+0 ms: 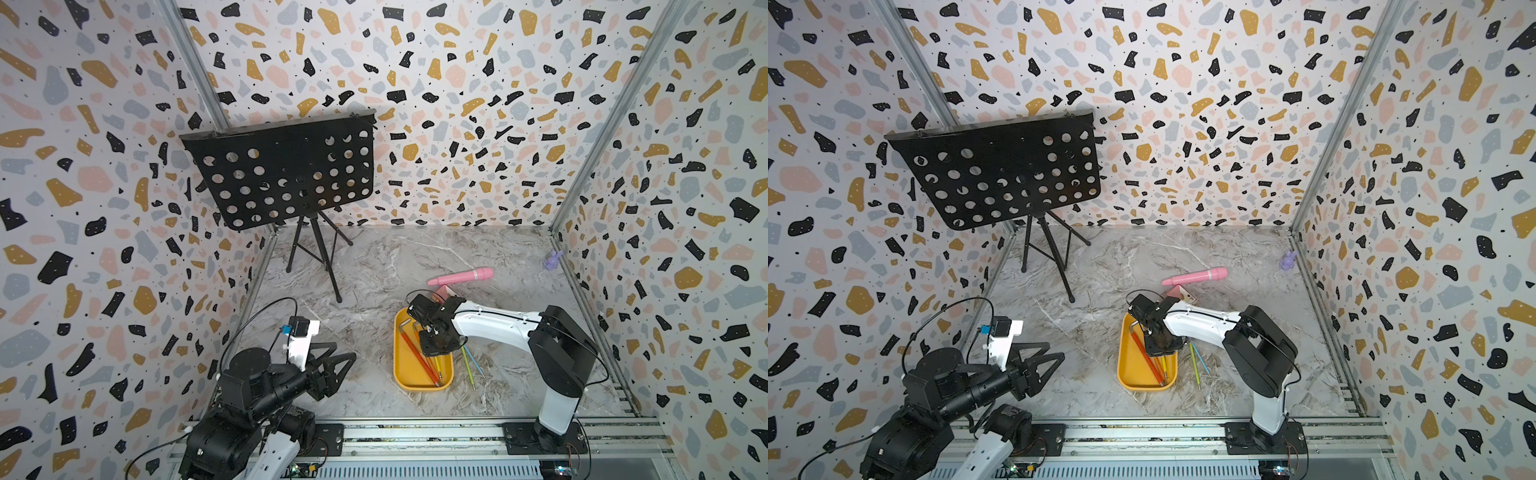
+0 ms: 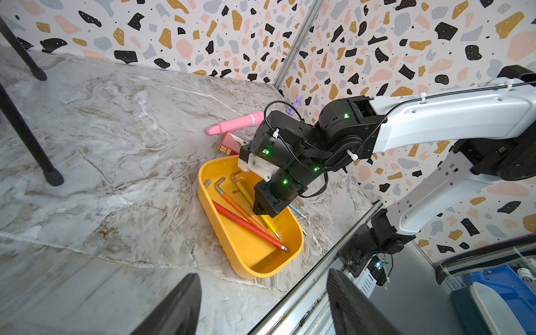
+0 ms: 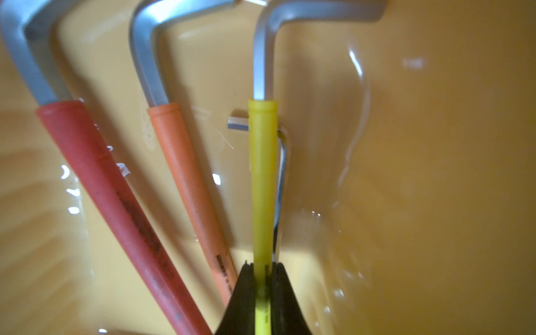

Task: Put the hex key on the desktop into the storage box
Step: Place the Allen key in the storage box, then pick up the Allen key from the center of the board.

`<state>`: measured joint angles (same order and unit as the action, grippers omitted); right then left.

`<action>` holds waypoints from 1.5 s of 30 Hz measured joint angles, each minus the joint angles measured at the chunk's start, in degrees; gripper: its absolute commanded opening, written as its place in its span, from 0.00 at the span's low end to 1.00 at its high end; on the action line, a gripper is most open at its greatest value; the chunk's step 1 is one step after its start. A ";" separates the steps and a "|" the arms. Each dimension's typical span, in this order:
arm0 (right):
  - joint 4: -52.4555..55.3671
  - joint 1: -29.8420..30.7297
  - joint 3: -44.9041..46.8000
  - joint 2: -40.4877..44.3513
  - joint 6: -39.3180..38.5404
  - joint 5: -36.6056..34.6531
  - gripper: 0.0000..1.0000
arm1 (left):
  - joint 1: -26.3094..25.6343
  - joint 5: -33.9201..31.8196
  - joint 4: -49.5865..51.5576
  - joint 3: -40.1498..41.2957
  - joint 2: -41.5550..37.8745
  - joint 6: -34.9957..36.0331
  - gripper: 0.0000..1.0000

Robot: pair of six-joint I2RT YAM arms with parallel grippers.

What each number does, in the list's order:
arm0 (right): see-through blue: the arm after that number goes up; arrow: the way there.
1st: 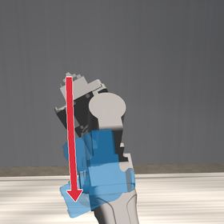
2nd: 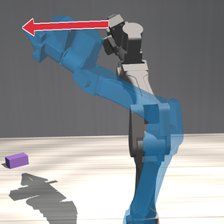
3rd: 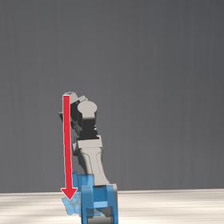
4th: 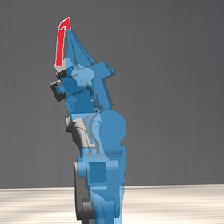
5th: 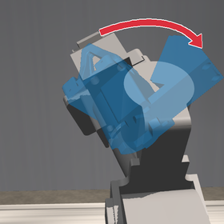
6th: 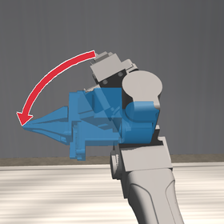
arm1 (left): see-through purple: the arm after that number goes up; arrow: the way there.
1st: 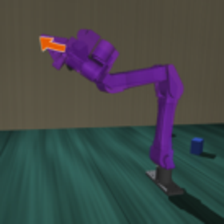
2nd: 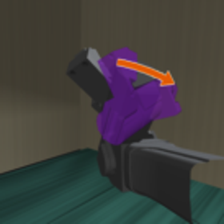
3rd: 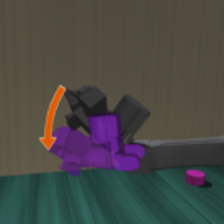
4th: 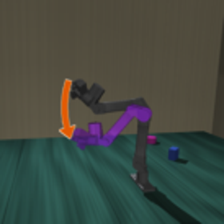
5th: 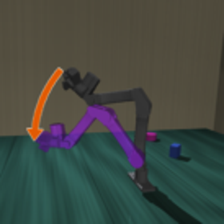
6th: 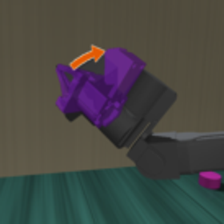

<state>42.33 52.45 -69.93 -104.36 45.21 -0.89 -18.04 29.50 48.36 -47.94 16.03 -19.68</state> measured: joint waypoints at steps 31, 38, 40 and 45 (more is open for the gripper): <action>2.56 -1.31 1.60 23.52 -1.68 -9.64 0.25 | 0.00 0.00 0.00 0.00 0.00 0.00 0.72; 4.07 -3.85 8.83 28.28 -1.70 -9.01 0.26 | 0.02 0.00 0.00 0.00 0.00 0.00 0.72; 4.20 -4.50 10.58 28.26 -1.75 -8.28 0.26 | 0.02 -0.02 0.00 0.00 0.00 0.00 0.72; 3.82 -6.45 12.85 26.67 -2.40 -4.94 0.27 | 0.04 0.00 0.00 0.00 0.00 0.00 0.73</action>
<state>46.15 46.00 -57.08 -77.69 42.81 -5.82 -18.00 29.50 48.36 -47.94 16.03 -19.68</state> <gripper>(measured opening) 0.272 0.725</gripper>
